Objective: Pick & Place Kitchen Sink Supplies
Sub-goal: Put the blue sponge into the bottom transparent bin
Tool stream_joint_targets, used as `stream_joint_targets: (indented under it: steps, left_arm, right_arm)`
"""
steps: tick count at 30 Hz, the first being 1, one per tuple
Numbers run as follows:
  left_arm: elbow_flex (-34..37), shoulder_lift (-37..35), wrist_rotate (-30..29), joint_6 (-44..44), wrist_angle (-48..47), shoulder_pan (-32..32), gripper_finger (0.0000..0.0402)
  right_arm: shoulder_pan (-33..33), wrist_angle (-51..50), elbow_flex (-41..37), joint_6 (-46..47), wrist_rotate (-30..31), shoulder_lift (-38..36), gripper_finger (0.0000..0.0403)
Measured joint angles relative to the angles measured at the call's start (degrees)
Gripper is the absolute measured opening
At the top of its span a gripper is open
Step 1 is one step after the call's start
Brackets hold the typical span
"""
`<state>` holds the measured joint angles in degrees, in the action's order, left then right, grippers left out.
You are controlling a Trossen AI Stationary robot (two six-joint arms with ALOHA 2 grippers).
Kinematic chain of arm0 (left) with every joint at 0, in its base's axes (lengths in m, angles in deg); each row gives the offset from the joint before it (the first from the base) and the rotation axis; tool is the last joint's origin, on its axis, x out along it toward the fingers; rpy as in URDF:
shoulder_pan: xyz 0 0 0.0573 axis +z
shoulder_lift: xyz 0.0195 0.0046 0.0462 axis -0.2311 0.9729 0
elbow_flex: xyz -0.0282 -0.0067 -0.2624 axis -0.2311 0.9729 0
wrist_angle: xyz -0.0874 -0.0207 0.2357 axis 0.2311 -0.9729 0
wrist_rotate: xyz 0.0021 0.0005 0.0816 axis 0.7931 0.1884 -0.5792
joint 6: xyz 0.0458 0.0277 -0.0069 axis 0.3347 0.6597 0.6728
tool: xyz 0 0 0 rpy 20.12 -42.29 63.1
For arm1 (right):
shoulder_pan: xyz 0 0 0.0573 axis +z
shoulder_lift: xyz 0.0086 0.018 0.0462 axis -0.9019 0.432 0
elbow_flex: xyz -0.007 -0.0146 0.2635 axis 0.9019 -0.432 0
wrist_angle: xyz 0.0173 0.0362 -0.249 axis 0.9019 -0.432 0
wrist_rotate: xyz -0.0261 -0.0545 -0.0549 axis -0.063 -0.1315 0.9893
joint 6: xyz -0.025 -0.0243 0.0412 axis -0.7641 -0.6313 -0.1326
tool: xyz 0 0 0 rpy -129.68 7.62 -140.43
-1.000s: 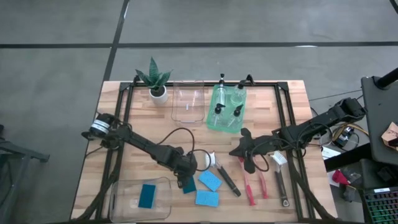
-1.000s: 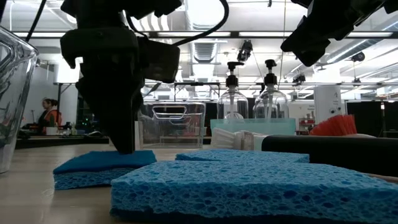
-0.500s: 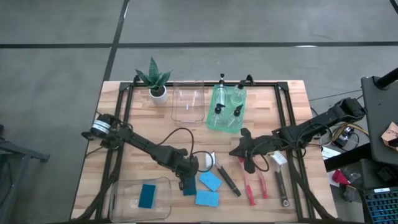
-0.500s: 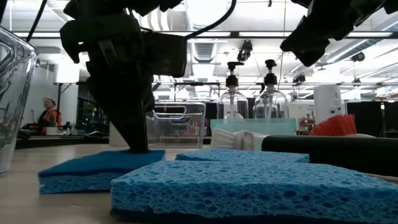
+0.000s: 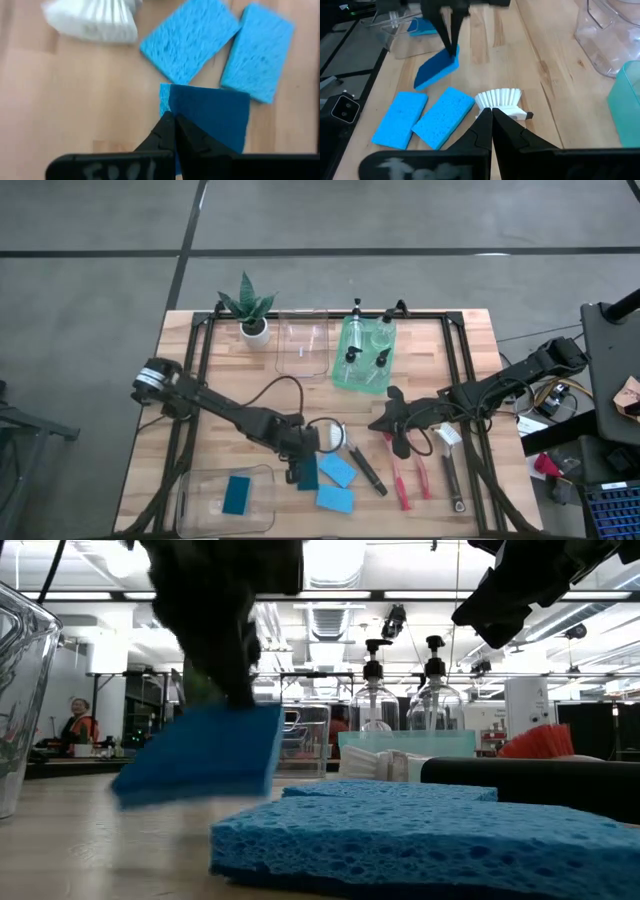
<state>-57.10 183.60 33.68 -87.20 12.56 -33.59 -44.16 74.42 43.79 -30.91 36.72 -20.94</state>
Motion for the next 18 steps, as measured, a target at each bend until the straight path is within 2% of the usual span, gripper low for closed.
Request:
stream_joint_targets:
  steps: [7, 13, 18]
  left_arm:
    - [-3.9, -6.8, -5.0, 0.0, -9.4, 0.0, 0.0]
    - [-7.5, -14.1, -4.8, -5.3, -20.3, -0.7, 0.0]
    - [-9.7, -19.3, -1.5, -14.9, -30.8, -3.5, 0.0]
  right_arm:
    - [0.0, 0.0, -0.2, 0.0, 0.0, 0.0, 0.0008]
    - [0.0, 0.0, -0.2, 0.0, 0.0, 0.0, 0.0008]
    - [0.0, 0.0, -0.3, 0.0, 0.0, 0.0, 0.0008]
